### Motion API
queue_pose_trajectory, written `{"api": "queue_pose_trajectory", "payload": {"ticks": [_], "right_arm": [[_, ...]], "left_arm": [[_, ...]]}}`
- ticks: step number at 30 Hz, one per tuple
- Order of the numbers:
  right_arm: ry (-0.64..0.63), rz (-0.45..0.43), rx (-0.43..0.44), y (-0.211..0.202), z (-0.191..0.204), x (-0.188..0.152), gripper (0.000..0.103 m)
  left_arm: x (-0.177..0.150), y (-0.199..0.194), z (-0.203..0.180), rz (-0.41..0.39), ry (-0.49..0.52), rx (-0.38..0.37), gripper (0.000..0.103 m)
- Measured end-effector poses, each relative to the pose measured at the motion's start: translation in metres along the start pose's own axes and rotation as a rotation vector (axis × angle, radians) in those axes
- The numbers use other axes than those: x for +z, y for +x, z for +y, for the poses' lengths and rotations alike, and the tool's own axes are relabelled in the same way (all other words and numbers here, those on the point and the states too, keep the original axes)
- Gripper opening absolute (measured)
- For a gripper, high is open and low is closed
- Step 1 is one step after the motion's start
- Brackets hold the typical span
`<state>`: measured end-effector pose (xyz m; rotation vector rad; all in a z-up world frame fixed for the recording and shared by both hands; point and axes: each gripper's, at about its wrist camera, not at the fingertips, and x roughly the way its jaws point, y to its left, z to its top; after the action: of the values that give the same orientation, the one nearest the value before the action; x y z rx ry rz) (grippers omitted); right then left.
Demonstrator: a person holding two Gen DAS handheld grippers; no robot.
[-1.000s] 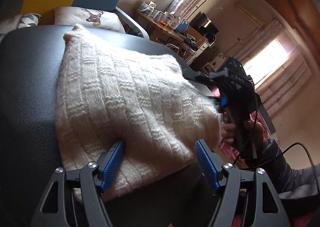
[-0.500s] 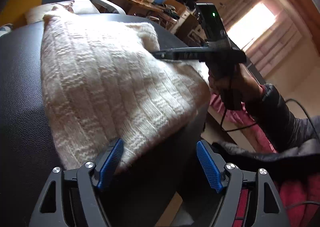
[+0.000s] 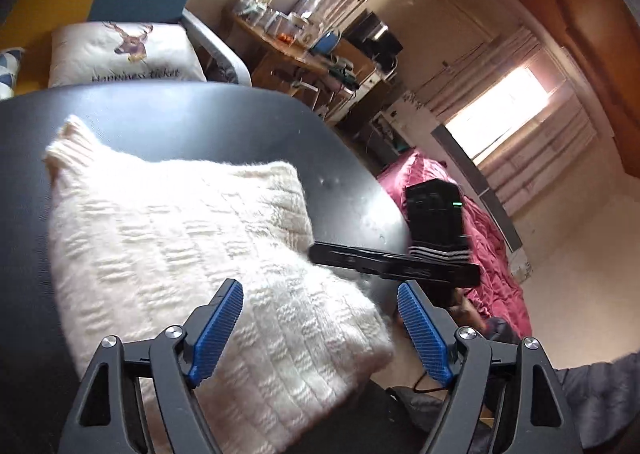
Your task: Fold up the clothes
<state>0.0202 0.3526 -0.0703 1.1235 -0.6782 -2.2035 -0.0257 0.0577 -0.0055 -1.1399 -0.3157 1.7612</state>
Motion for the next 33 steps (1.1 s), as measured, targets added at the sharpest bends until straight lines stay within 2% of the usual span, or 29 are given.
{"api": "queue_pose_trajectory", "payload": {"ticks": [2,6,9,13,14,15,18,19,21,26,29,31,33], "right_arm": [[-0.008,0.019,0.064,-0.008,0.008,-0.011,0.027],[-0.034,0.096,0.189,0.019,0.025,-0.03,0.027],[-0.054,0.131,0.247,0.032,0.036,-0.041,0.027],[-0.049,0.233,0.234,0.052,0.026,-0.058,0.027],[-0.032,0.26,0.22,0.055,0.018,-0.063,0.021],[-0.015,0.287,0.205,0.058,0.01,-0.069,0.007],[0.033,0.262,0.24,0.054,-0.006,-0.081,0.006],[0.026,0.249,0.242,0.052,-0.007,-0.083,0.006],[0.014,0.235,0.248,0.051,-0.007,-0.085,0.006],[-0.002,0.229,0.23,0.044,-0.002,-0.085,0.009],[-0.021,0.215,0.169,0.022,0.006,-0.077,0.026],[-0.054,0.187,0.096,0.002,0.014,-0.068,0.027],[-0.102,0.142,0.016,-0.017,0.025,-0.055,0.028]], "left_arm": [[0.0,0.003,0.003,0.0,-0.016,-0.007,0.081],[0.002,0.009,0.007,-0.013,-0.039,-0.021,0.081],[0.009,0.017,0.004,-0.004,-0.045,-0.045,0.081],[0.012,0.041,-0.012,0.06,-0.017,-0.095,0.081],[0.011,0.05,-0.017,0.088,-0.006,-0.113,0.081],[0.007,0.06,-0.022,0.125,0.006,-0.126,0.081],[-0.007,0.091,-0.035,0.227,0.043,-0.148,0.081],[-0.01,0.096,-0.038,0.228,0.06,-0.145,0.081],[-0.016,0.105,-0.043,0.223,0.096,-0.139,0.081],[-0.022,0.105,-0.049,0.178,0.1,-0.116,0.081],[-0.017,0.083,-0.044,0.126,0.016,-0.155,0.081],[-0.012,0.061,-0.039,0.063,-0.036,-0.18,0.081],[-0.01,0.032,-0.034,-0.023,-0.044,-0.155,0.086]]}}
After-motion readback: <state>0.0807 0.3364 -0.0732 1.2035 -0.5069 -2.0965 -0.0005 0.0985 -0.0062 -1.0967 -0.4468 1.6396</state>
